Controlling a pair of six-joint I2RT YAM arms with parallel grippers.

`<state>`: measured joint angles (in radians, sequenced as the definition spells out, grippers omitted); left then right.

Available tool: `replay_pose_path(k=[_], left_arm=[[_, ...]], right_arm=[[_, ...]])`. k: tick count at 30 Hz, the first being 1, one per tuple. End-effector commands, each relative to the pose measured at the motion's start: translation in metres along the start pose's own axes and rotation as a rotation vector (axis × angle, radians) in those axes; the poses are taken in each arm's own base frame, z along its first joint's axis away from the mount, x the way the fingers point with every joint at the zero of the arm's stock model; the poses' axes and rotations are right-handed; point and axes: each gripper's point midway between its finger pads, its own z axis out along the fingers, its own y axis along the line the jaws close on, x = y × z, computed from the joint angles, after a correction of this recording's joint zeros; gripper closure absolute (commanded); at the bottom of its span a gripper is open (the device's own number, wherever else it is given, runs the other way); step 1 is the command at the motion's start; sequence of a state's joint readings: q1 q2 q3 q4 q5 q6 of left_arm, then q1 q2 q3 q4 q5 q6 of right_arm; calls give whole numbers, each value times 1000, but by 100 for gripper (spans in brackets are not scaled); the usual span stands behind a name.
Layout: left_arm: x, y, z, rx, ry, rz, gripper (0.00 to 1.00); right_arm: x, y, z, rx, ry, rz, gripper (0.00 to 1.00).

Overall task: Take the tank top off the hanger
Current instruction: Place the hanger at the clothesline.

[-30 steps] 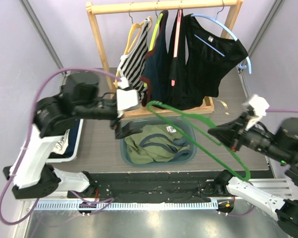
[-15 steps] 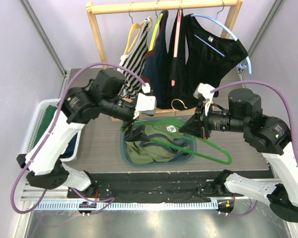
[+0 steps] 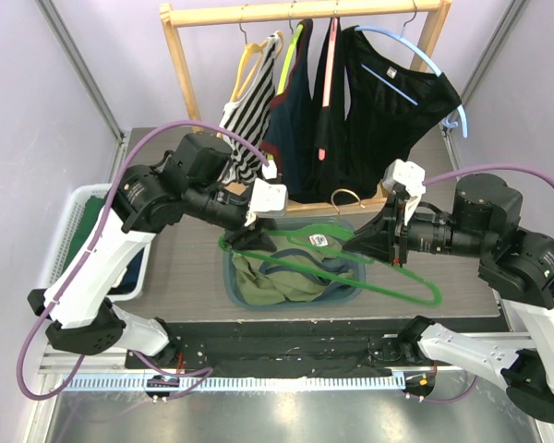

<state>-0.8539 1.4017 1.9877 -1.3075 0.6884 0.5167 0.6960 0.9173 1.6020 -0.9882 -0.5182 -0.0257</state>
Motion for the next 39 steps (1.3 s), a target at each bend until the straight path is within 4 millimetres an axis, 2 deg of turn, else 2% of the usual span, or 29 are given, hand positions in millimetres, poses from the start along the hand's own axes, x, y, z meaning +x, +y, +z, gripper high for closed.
replay_pose_path(k=[1, 2, 3, 8, 10, 12, 14, 15, 17, 19, 20, 23, 25, 32, 34, 39], left_arm=[[0, 2, -5, -32, -2, 13, 79], [1, 5, -5, -45, 6, 6, 89], [2, 6, -5, -51, 7, 6, 92], [2, 6, -8, -64, 15, 13, 100], [2, 8, -11, -82, 19, 21, 100], [0, 9, -16, -105, 18, 29, 100], [-3, 13, -25, -159, 16, 44, 100], [-5, 16, -30, -190, 11, 47, 100], [-13, 25, -50, -300, -20, 60, 100], [-23, 36, -72, -423, -50, 70, 100], [-27, 37, -89, -482, -73, 69, 100], [-30, 38, -118, -602, -94, 81, 100], [-29, 30, -141, -664, -115, 88, 100], [-19, 4, -202, -896, -177, 57, 100], [-15, -3, -223, -997, -188, 45, 100], [-13, -15, -259, -1177, -223, 32, 100]], right_arm=[[-28, 7, -16, 11, -104, -68, 99], [-29, 7, -17, 12, -109, -71, 99], [-30, 7, -18, 15, -115, -72, 99], [-36, -3, -20, 80, -150, -78, 99], [-43, -9, -20, 112, -187, -84, 99], [-43, -20, -18, 168, -202, -70, 91], [-48, -28, -17, 209, -234, -50, 73], [-50, -33, -16, 235, -241, -44, 69], [-56, -37, -18, 259, -271, -38, 56], [-65, -40, -23, 289, -308, -29, 49], [-69, -41, -26, 303, -326, -28, 38], [-81, -42, -37, 336, -382, -18, 28], [-89, -43, -47, 366, -420, -6, 22], [-99, -50, -68, 452, -494, 28, 22], [-100, -49, -72, 458, -504, 31, 22], [-98, -47, -76, 461, -507, 52, 26]])
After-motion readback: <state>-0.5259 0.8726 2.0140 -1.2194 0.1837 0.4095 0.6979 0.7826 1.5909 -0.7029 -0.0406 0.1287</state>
